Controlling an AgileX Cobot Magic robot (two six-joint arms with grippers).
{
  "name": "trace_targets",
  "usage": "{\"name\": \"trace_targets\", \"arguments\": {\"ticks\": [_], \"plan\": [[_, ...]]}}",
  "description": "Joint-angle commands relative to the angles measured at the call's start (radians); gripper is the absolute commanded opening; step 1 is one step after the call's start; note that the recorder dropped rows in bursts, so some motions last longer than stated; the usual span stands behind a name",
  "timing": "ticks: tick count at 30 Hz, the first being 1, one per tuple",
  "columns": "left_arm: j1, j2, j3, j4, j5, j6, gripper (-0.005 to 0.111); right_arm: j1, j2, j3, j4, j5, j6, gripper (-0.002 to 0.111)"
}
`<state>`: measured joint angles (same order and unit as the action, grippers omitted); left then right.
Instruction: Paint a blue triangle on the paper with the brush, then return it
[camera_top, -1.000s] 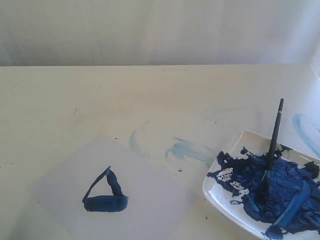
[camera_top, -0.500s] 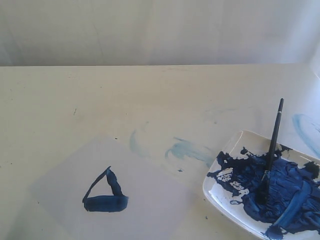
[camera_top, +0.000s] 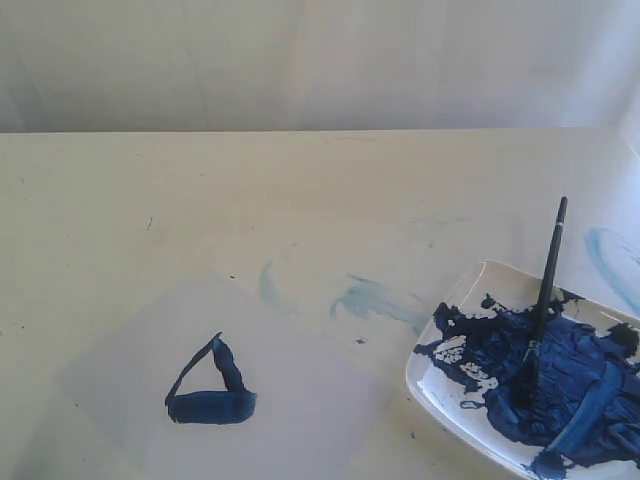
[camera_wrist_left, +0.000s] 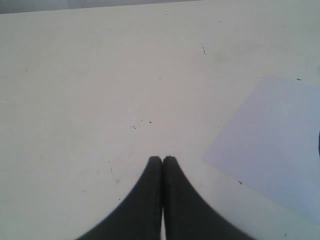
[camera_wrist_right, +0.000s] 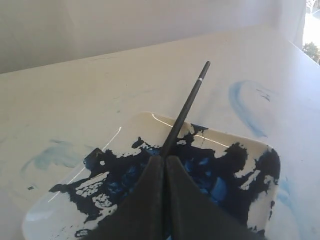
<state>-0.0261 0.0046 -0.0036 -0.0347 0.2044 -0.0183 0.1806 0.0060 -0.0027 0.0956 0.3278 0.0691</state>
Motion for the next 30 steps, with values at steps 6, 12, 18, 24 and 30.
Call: {"name": "trace_targets", "arguments": {"ticks": [6, 12, 18, 24, 30], "plan": [[0.004, -0.005, 0.004, -0.001, -0.002, -0.005, 0.0, -0.102, -0.006, 0.003, 0.023, -0.014, -0.009, 0.0], [0.004, -0.005, 0.004, -0.001, -0.002, -0.005, 0.0, -0.186, -0.006, 0.003, -0.106, 0.005, -0.009, 0.0], [0.004, -0.005, 0.004, -0.001, -0.002, -0.005, 0.0, -0.186, -0.006, 0.003, -0.148, 0.005, -0.013, 0.0], [0.004, -0.005, 0.004, -0.001, -0.002, -0.005, 0.0, -0.186, -0.006, 0.003, -0.156, 0.003, -0.013, 0.0], [0.004, -0.005, 0.004, -0.001, -0.002, -0.005, 0.0, -0.08, -0.006, 0.003, -0.158, 0.003, -0.013, 0.0]]}}
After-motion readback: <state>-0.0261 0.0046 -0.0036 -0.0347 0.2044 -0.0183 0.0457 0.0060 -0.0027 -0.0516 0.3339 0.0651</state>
